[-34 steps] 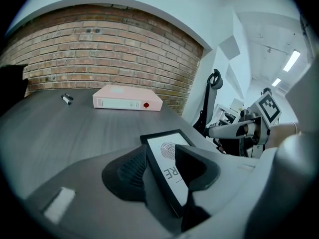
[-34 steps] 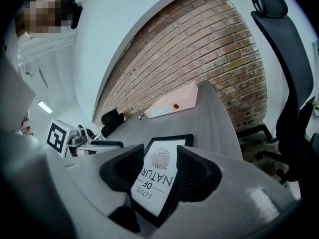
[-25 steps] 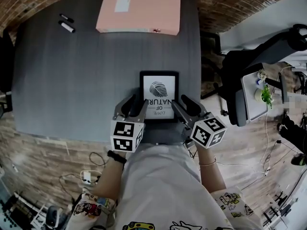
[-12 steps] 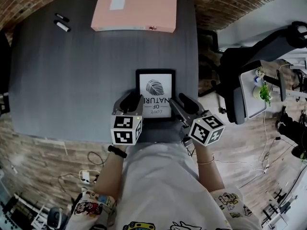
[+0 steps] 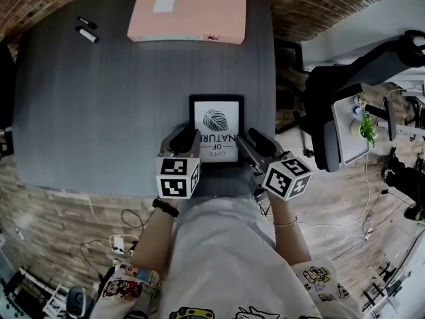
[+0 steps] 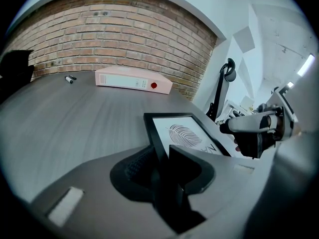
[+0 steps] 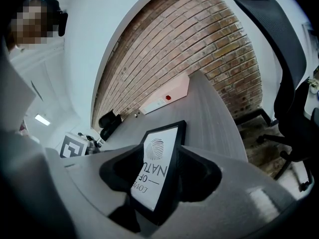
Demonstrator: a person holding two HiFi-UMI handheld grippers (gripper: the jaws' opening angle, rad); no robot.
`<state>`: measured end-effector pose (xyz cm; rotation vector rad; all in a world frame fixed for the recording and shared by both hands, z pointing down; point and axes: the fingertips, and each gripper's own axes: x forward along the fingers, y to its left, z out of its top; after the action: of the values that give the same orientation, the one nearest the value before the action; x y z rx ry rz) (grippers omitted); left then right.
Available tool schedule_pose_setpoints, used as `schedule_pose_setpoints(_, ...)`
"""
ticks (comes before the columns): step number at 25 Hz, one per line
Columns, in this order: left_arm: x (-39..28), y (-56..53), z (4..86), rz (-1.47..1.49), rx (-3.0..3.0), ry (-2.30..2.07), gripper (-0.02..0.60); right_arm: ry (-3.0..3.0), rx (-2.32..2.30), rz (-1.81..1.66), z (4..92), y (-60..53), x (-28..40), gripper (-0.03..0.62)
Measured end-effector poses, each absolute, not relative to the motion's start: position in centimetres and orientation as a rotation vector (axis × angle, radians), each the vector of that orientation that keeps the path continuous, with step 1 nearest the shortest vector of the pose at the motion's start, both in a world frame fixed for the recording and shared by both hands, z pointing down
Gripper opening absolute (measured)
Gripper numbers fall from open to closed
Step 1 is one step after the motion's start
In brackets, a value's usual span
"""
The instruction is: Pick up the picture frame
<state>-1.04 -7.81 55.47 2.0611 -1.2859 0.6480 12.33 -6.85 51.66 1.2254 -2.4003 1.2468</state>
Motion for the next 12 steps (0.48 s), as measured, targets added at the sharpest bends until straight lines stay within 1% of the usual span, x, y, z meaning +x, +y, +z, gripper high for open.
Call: schedule_pose_setpoints(12, -1.86, -8.40, 55.34, 0.535, 1.946, -1.308, 0.083, -2.346, 1.165, 1.321, 52.68, -6.86, 12.15, 0.215)
